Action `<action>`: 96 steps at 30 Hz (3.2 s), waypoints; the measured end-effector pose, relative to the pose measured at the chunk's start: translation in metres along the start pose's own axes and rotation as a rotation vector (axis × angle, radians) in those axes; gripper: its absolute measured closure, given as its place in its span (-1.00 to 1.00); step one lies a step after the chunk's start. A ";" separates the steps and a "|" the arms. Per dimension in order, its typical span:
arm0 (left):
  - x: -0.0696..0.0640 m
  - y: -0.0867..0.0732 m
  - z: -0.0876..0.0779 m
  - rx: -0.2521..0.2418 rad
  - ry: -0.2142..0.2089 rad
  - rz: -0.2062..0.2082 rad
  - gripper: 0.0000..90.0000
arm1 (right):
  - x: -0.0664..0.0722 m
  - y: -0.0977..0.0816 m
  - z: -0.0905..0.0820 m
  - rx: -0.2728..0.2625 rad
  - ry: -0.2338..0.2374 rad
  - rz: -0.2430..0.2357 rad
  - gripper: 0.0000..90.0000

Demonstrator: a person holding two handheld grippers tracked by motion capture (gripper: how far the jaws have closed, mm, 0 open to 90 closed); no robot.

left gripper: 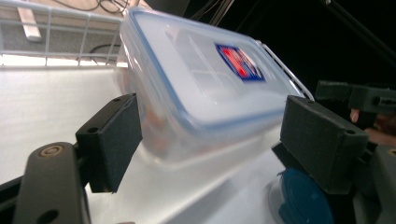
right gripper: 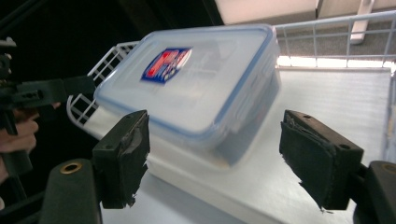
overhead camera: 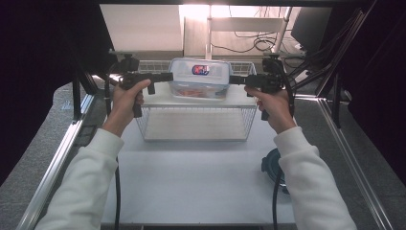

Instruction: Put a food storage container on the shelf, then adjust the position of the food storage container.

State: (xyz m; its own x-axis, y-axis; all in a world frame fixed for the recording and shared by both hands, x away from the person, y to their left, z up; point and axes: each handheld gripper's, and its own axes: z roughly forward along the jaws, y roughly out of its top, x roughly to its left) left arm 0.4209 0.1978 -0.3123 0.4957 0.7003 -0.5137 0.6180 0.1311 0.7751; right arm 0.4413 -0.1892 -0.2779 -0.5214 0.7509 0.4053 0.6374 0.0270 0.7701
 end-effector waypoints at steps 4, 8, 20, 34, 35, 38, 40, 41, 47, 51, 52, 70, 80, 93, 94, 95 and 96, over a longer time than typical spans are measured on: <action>-0.015 -0.028 -0.024 0.002 0.012 0.092 -0.54 | 0.002 -0.021 -0.022 -0.018 0.022 -0.084 -0.41; -0.026 -0.052 -0.040 0.006 0.000 0.136 -0.53 | 0.005 -0.044 -0.038 -0.024 0.029 -0.138 -0.39; -0.048 -0.126 -0.052 0.055 0.070 0.260 -0.52 | 0.005 -0.120 -0.057 -0.002 0.042 -0.228 -0.37; -0.046 -0.200 -0.043 0.171 0.125 0.265 -0.51 | -0.005 -0.176 -0.054 0.046 0.039 -0.228 -0.37; -0.044 -0.203 -0.042 0.178 0.130 0.259 -0.51 | -0.006 -0.180 -0.054 0.053 0.034 -0.228 -0.37; -0.041 -0.206 -0.041 0.188 0.142 0.252 -0.51 | -0.007 -0.187 -0.054 0.069 0.030 -0.227 -0.37; -0.038 -0.211 -0.042 0.191 0.152 0.244 -0.51 | -0.010 -0.193 -0.053 0.076 0.025 -0.228 -0.37; -0.035 -0.215 -0.043 0.201 0.163 0.242 -0.51 | -0.012 -0.200 -0.053 0.083 0.025 -0.220 -0.36; -0.027 -0.225 -0.039 0.230 0.187 0.232 -0.52 | -0.021 -0.216 -0.046 0.134 0.016 -0.206 -0.36; -0.024 -0.227 -0.036 0.244 0.192 0.229 -0.53 | -0.026 -0.225 -0.042 0.164 0.013 -0.198 -0.36; -0.024 -0.227 -0.036 0.244 0.192 0.229 -0.53 | -0.026 -0.226 -0.041 0.167 0.011 -0.199 -0.36; -0.021 -0.229 -0.035 0.253 0.194 0.238 -0.55 | -0.031 -0.224 -0.052 0.145 -0.014 -0.206 -0.33; -0.018 -0.230 -0.028 0.283 0.211 0.259 -0.58 | -0.047 -0.218 -0.063 0.151 -0.059 -0.198 -0.09; -0.015 -0.231 -0.027 0.294 0.228 0.274 -0.59 | -0.083 -0.208 -0.077 0.186 -0.165 -0.200 0.63; -0.015 -0.231 -0.027 0.294 0.228 0.274 -0.59 | -0.086 -0.207 -0.078 0.185 -0.171 -0.201 0.69; -0.015 -0.231 -0.027 0.295 0.228 0.272 -0.59 | -0.090 -0.206 -0.081 0.181 -0.181 -0.206 0.77; -0.015 -0.231 -0.027 0.295 0.228 0.272 -0.59 | -0.090 -0.206 -0.081 0.181 -0.181 -0.206 0.77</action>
State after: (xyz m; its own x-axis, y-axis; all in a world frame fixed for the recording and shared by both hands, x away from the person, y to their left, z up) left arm 0.2543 0.1763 -0.4740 0.5375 0.8225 -0.1859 0.6472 -0.2611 0.7162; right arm 0.3106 -0.3158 -0.4326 -0.5510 0.8221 0.1432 0.6279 0.2954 0.7201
